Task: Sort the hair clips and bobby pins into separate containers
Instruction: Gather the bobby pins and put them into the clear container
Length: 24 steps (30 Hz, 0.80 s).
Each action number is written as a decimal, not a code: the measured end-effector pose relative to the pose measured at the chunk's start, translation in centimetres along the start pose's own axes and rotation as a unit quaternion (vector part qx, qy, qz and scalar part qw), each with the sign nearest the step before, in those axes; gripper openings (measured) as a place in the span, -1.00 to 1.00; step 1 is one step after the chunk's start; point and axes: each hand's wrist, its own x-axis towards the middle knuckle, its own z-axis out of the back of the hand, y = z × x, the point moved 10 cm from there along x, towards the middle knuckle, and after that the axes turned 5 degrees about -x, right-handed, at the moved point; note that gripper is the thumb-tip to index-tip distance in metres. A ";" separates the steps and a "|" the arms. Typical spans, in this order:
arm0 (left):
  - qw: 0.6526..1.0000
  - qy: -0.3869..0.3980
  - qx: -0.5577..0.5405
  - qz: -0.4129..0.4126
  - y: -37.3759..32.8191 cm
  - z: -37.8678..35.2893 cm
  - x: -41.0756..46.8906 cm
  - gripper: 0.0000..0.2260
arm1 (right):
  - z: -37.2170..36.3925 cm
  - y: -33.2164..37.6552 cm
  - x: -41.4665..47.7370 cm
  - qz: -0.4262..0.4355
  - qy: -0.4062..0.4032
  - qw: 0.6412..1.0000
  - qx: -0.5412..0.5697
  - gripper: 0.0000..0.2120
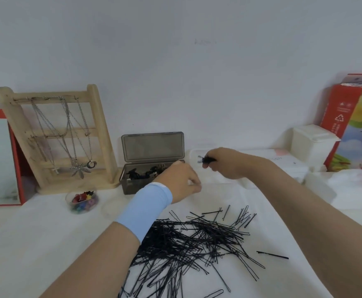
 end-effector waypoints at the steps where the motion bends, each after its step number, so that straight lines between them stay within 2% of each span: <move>1: 1.000 -0.011 0.002 -0.012 -0.2 0.2 -0.2 -0.81 | -1.1 0.2 0.0 0.008 0.039 0.998 -0.037 -0.76; 3: 1.000 -0.019 0.003 -0.020 -0.2 0.4 -0.7 -0.79 | -3.0 1.0 -0.3 0.022 0.096 0.989 -0.108 -0.73; 4: 1.000 -0.017 0.007 -0.018 0.0 0.4 -1.0 -0.71 | -3.7 1.3 -0.4 0.031 0.112 0.983 -0.139 -0.71; 6: 1.000 -0.009 0.007 -0.011 0.5 -0.1 -1.3 -0.56 | -4.4 2.4 -0.7 0.057 0.115 0.980 -0.151 -0.70; 7: 1.000 -0.013 0.009 -0.013 0.7 -0.1 -1.4 -0.56 | -4.5 2.9 -0.8 0.074 0.109 0.982 -0.135 -0.70; 11: 0.998 -0.060 -0.035 -0.007 0.7 0.7 -1.9 -0.88 | -4.0 3.1 -1.6 0.100 0.119 0.987 -0.029 -0.53; 13: 0.997 -0.062 -0.034 -0.005 0.6 0.7 -1.8 -0.82 | -2.8 2.0 -2.0 0.081 0.100 0.991 0.026 -0.48; 17: 1.000 0.009 0.007 0.000 0.0 -0.5 -1.5 -0.62 | -1.6 0.3 -2.7 0.042 0.052 0.997 0.042 -0.65; 19: 0.998 0.056 0.026 0.015 -0.3 -1.5 -1.5 -0.64 | -1.5 -0.2 -2.9 0.020 0.036 0.999 0.021 -0.70; 21: 0.993 0.089 0.067 0.023 -0.4 -2.5 -1.3 -0.77 | -1.8 -0.2 -2.9 0.018 0.033 0.999 -0.003 -0.74; 24: 0.986 0.133 0.092 0.038 -1.0 -3.6 -1.3 -0.73 | -2.1 -0.1 -3.1 0.019 0.045 0.999 0.001 -0.79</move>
